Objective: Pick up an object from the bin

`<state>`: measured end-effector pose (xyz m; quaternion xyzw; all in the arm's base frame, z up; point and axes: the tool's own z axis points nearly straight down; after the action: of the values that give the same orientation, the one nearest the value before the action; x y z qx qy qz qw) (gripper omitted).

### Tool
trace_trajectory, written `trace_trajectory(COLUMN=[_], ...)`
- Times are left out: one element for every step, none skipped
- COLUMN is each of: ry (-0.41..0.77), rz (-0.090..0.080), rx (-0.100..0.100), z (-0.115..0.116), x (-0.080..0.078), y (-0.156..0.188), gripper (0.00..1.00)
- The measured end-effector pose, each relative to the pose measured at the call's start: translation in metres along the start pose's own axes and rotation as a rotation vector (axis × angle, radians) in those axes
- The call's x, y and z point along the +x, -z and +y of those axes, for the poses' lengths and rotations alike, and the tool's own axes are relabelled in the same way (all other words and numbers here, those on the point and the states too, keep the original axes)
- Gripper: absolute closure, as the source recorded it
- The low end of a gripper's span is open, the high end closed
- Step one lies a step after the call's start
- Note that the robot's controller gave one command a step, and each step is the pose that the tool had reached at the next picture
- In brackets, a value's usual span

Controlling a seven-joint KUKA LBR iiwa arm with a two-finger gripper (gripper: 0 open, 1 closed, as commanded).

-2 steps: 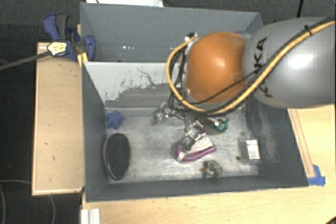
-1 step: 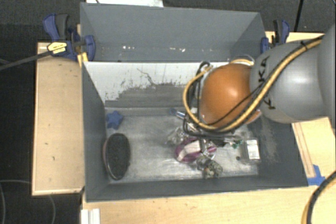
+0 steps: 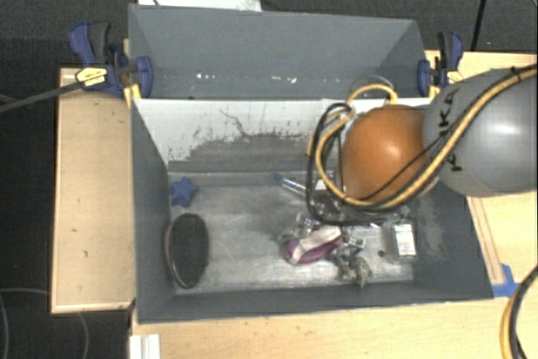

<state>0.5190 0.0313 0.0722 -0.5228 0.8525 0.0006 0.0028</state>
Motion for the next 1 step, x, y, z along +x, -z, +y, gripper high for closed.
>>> trace_trajectory(ry=[0.123], rz=[0.001], rx=[0.0], z=[0.0093], x=[-0.0021], y=[0.0116], gripper=[0.0])
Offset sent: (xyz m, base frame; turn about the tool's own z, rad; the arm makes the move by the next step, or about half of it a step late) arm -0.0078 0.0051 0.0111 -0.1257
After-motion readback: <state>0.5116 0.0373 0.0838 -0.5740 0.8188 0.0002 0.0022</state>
